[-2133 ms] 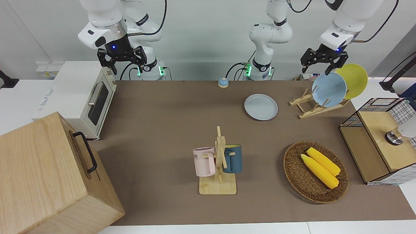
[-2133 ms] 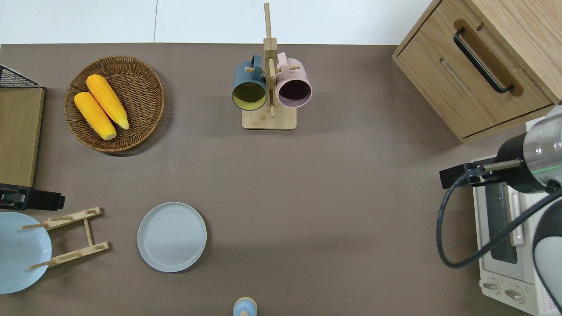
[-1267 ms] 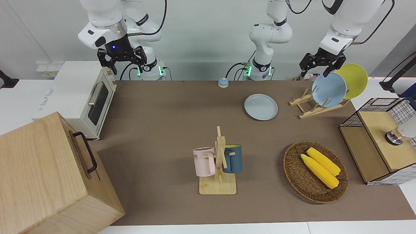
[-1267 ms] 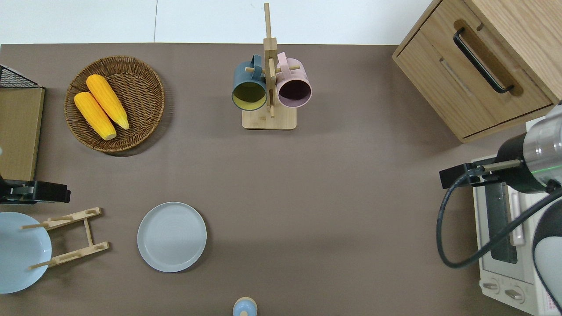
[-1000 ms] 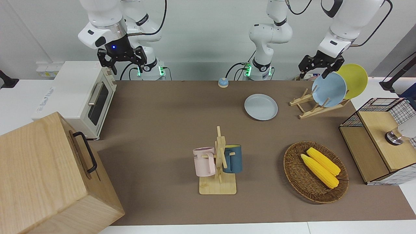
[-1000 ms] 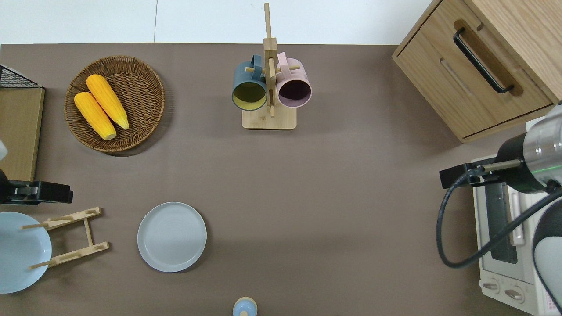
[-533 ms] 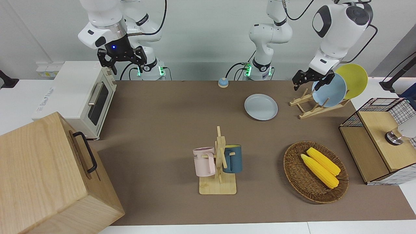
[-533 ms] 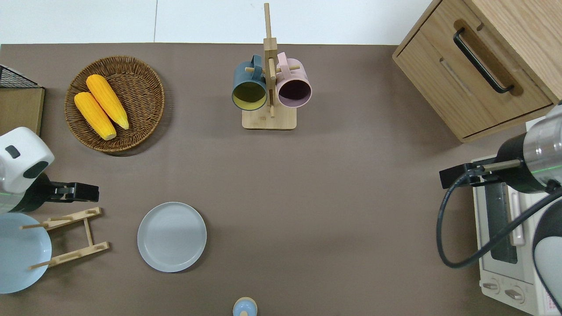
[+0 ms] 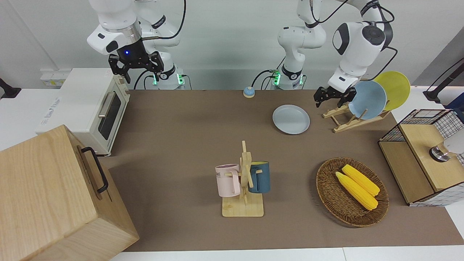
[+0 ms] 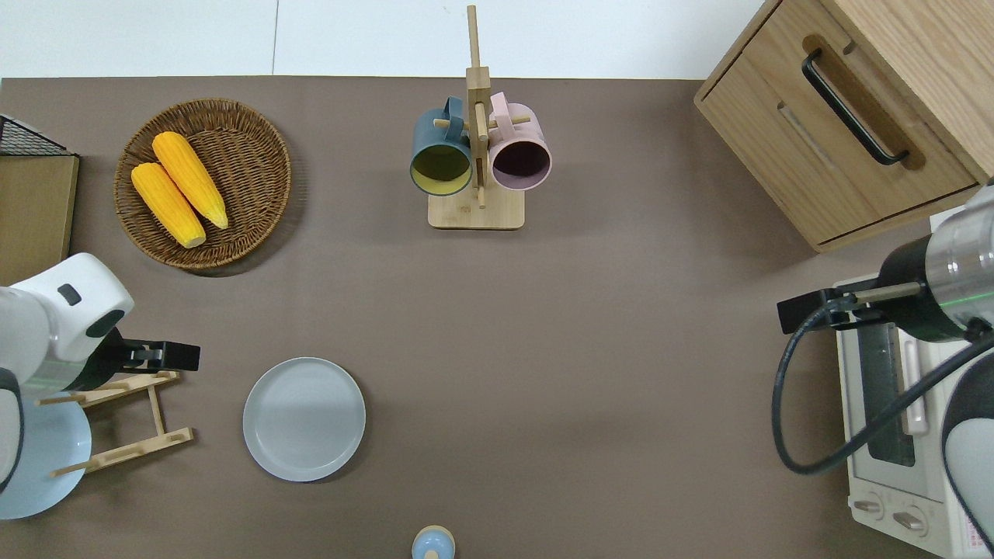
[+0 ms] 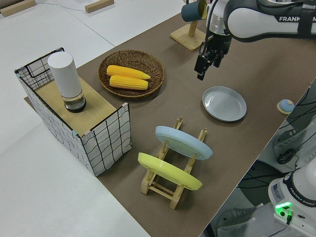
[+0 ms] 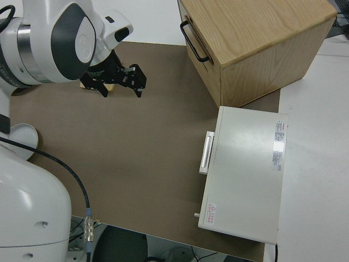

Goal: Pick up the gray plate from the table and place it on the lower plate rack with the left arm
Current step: 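Move the left gripper toward the edge of the gray plate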

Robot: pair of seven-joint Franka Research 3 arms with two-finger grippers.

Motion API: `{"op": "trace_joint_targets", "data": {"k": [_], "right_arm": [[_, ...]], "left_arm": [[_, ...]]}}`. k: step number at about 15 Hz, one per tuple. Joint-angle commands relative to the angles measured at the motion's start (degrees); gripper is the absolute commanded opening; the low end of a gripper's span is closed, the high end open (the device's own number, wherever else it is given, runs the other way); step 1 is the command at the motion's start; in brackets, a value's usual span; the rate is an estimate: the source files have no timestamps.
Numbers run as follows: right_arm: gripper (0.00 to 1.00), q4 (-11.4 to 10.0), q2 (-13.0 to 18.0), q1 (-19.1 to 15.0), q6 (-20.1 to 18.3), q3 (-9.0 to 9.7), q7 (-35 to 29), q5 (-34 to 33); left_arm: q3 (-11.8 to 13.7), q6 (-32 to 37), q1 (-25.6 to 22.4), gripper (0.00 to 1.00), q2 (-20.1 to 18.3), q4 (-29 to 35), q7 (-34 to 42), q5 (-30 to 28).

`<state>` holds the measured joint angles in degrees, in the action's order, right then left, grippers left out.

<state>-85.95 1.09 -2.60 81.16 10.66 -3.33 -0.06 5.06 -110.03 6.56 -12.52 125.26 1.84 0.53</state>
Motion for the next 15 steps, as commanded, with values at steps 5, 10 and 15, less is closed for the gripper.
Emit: {"op": "trace_joint_targets", "data": {"k": [5, 10, 15], "right_arm": [[0.990, 0.3, 0.1, -0.6, -0.8, 0.33, 0.0, 0.6], [0.990, 0.3, 0.1, -0.6, -0.8, 0.33, 0.0, 0.6], [0.987, 0.3, 0.1, -0.6, -0.8, 0.33, 0.0, 0.6]], "left_arm": [[-2.4, -12.7, 0.6, 1.00, -3.0, 13.0, -1.7, -0.2], [-3.0, -20.0, 0.6, 1.00, -2.6, 18.7, -1.7, -0.2], [-3.6, -25.1, 0.6, 1.00, -1.8, 22.2, -1.7, -0.2]]}}
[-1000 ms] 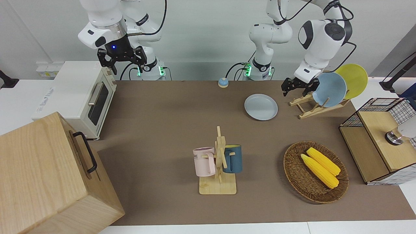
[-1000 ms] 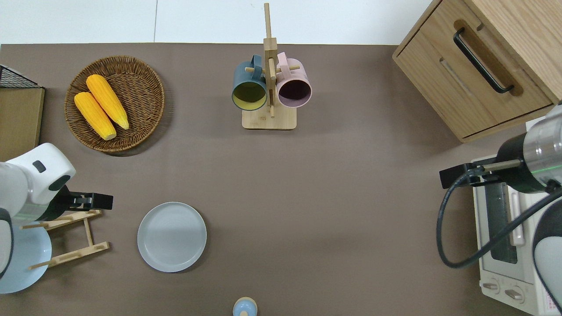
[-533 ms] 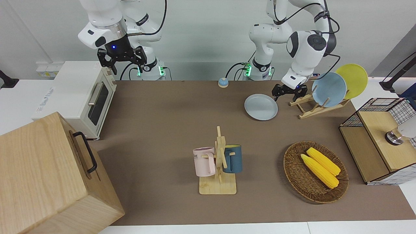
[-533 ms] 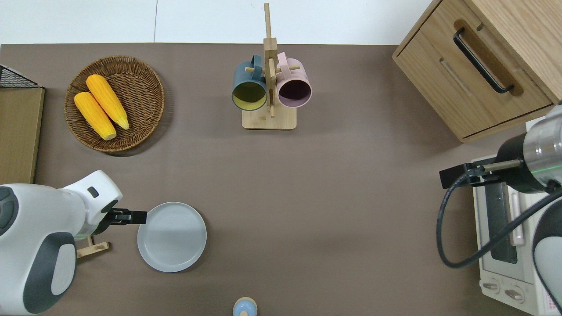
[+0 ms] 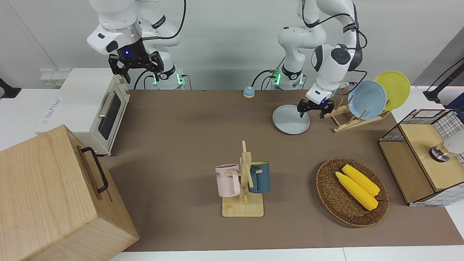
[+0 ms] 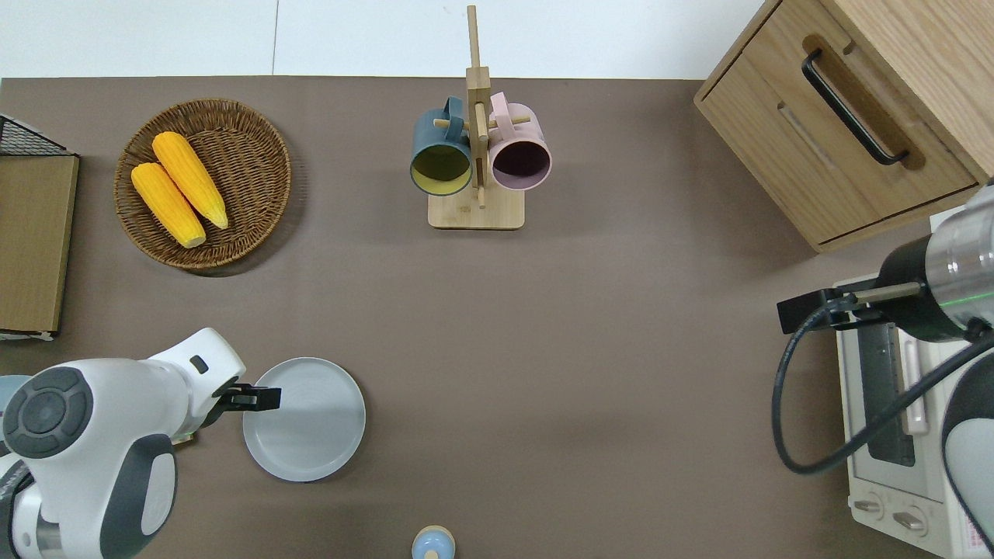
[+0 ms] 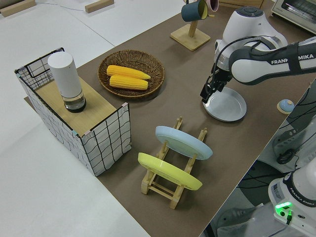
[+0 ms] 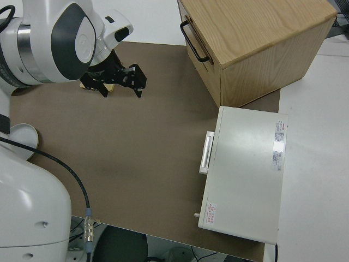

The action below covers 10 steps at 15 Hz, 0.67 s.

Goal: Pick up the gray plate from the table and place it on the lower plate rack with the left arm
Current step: 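Move the left gripper toward the edge of the gray plate, then close the left gripper on the gray plate's rim nearest the robot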

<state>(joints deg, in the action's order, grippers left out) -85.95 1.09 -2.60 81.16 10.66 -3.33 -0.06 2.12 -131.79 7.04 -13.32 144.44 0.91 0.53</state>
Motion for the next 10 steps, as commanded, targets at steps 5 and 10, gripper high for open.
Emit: {"op": "trace_joint_targets", "data": {"k": [5, 10], "right_arm": [[0.990, 0.3, 0.1, -0.6, -0.8, 0.33, 0.0, 0.6], [0.990, 0.3, 0.1, -0.6, -0.8, 0.33, 0.0, 0.6]], "left_arm": [[-0.8, -5.7, 0.7, 1.00, 0.9, 3.7, -0.8, -0.2], [-0.8, -11.4, 1.0, 1.00, 4.2, 5.1, -0.9, -0.3]]}}
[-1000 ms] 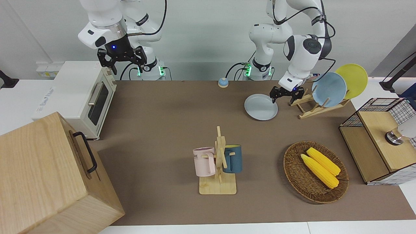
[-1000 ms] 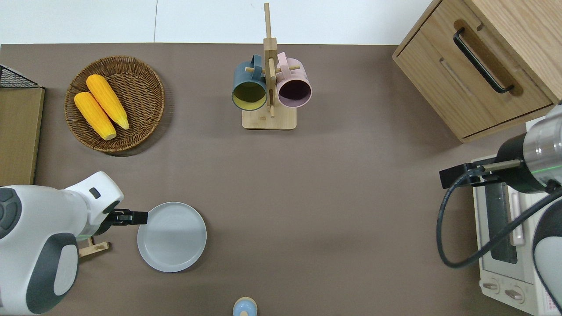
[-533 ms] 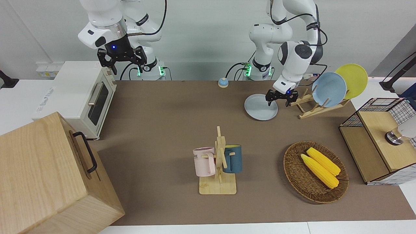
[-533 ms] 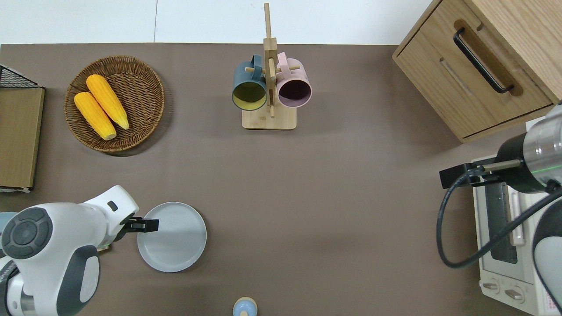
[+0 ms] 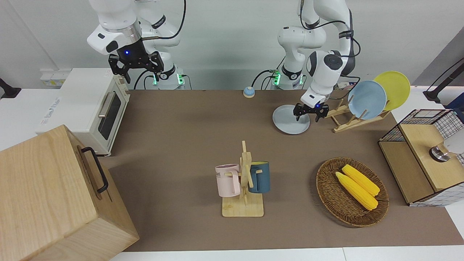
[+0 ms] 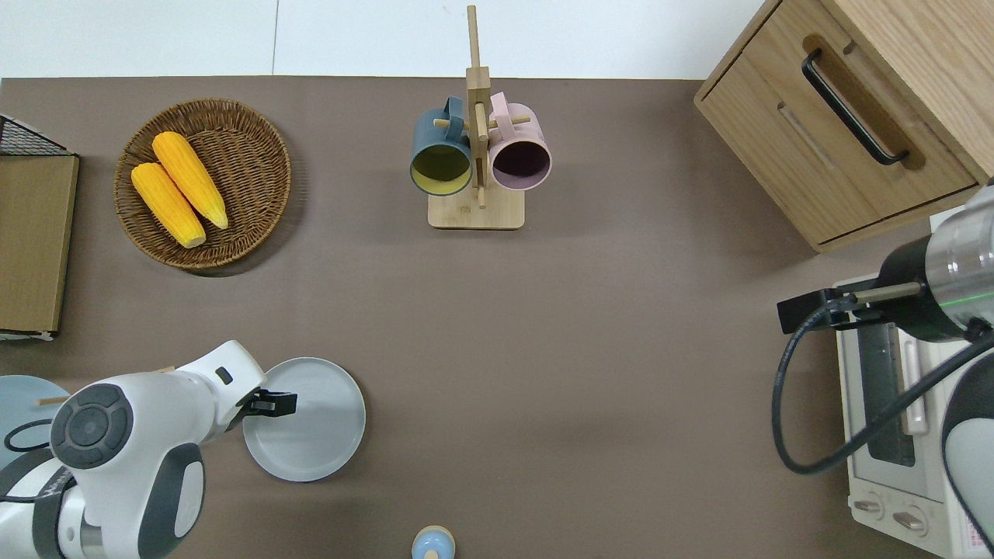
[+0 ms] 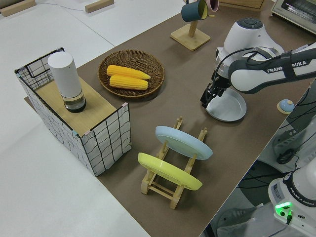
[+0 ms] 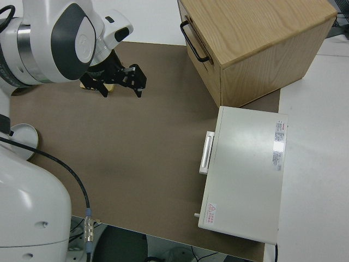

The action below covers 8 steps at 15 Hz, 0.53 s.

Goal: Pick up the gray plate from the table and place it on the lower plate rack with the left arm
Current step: 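Close the left gripper on the gray plate's rim nearest the robot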

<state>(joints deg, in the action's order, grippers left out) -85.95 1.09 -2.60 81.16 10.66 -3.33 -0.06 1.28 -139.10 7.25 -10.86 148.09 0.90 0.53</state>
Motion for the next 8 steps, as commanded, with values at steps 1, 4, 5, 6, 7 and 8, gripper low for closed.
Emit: {"op": "trace_joint_targets", "data": {"k": [1, 4, 5, 6, 7, 8], "right_arm": [[0.990, 0.3, 0.1, -0.6, -0.8, 0.33, 0.0, 0.6], [0.987, 0.3, 0.1, -0.6, -0.8, 0.33, 0.0, 0.6], [0.990, 0.3, 0.1, -0.6, -0.8, 0.33, 0.0, 0.6], [0.987, 0.3, 0.1, -0.6, -0.8, 0.33, 0.0, 0.6], [0.990, 0.3, 0.1, -0.6, -0.8, 0.33, 0.1, 0.6], [0.987, 0.3, 0.1, -0.6, -0.8, 0.33, 0.0, 0.6]], "left_arm": [[0.0, -4.7, 0.7, 1.00, 2.1, 1.5, -0.9, -0.2], [0.1, -6.6, 0.7, 1.00, 3.1, 2.2, -0.9, -0.2], [0.0, -7.2, 0.7, 1.00, 3.6, 2.2, -0.9, -0.3], [0.0, -7.8, 0.7, 1.00, 4.0, 2.3, -0.9, -0.3], [0.0, -8.2, 0.7, 1.00, 4.5, 2.4, -0.9, -0.3], [0.0, -8.5, 0.7, 1.00, 4.6, 2.5, -0.9, -0.2]]}}
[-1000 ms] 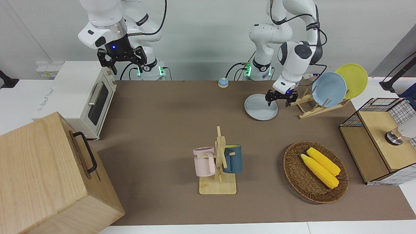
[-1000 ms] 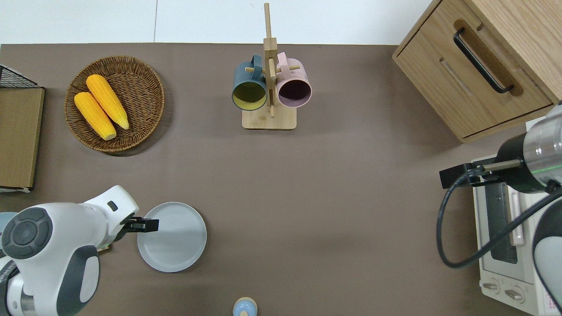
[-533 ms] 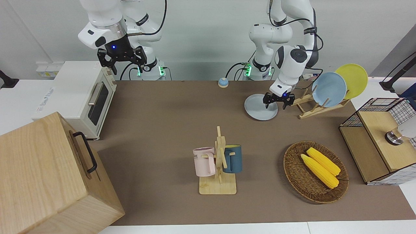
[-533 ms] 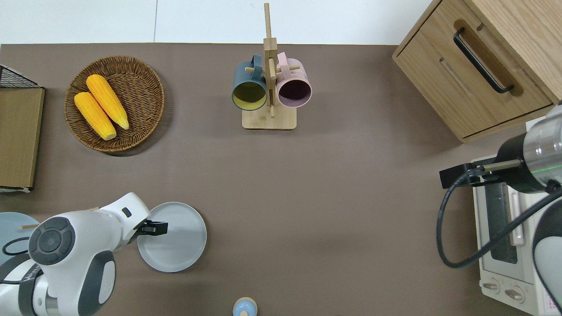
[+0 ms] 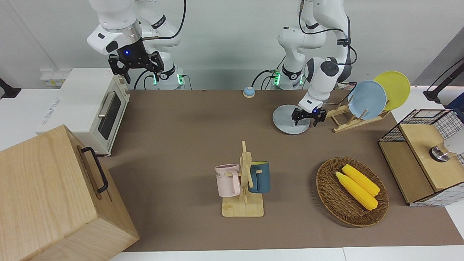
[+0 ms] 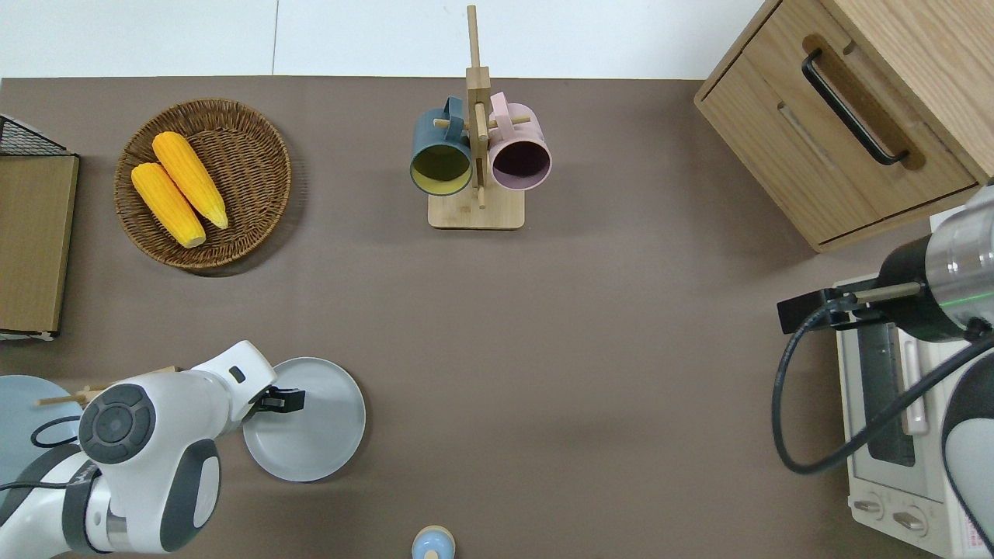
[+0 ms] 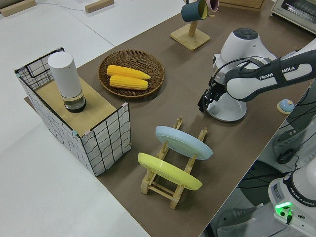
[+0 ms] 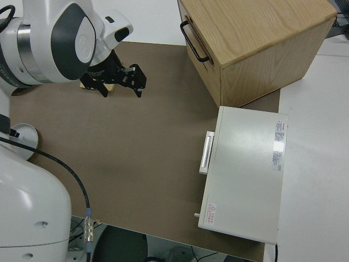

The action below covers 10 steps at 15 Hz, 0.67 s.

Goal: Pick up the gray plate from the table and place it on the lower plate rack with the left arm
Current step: 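Close the left gripper on the gray plate's rim nearest the robot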

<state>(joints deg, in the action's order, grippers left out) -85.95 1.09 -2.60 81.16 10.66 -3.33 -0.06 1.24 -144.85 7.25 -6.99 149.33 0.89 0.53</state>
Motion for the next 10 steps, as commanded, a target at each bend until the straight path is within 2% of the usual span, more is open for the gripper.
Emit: {"op": "trace_joint_targets", "data": {"k": [1, 2, 3, 7, 9, 10], "right_arm": [[0.990, 0.3, 0.1, -0.6, -0.8, 0.33, 0.0, 0.6], [0.987, 0.3, 0.1, -0.6, -0.8, 0.33, 0.0, 0.6], [0.987, 0.3, 0.1, -0.6, -0.8, 0.33, 0.1, 0.6], [0.990, 0.3, 0.1, -0.6, -0.8, 0.33, 0.0, 0.6], [0.990, 0.3, 0.1, -0.6, -0.8, 0.33, 0.0, 0.6], [0.987, 0.3, 0.1, -0.6, -0.8, 0.33, 0.0, 0.6]], "left_arm": [[0.1, -2.7, 0.7, 0.99, 0.7, 1.2, -0.9, -0.3], [0.2, -2.7, 0.7, 0.96, 0.7, 1.2, -0.9, -0.2], [0.1, -2.7, 0.7, 0.86, 0.7, 1.2, -0.9, -0.3], [0.1, -2.7, 0.7, 0.31, 0.7, 1.3, -1.2, -0.3], [0.1, -2.6, 0.7, 0.08, 0.7, 1.4, -1.8, -0.3], [0.1, -2.6, 0.7, 0.00, 0.7, 1.4, -1.9, -0.3]]}}
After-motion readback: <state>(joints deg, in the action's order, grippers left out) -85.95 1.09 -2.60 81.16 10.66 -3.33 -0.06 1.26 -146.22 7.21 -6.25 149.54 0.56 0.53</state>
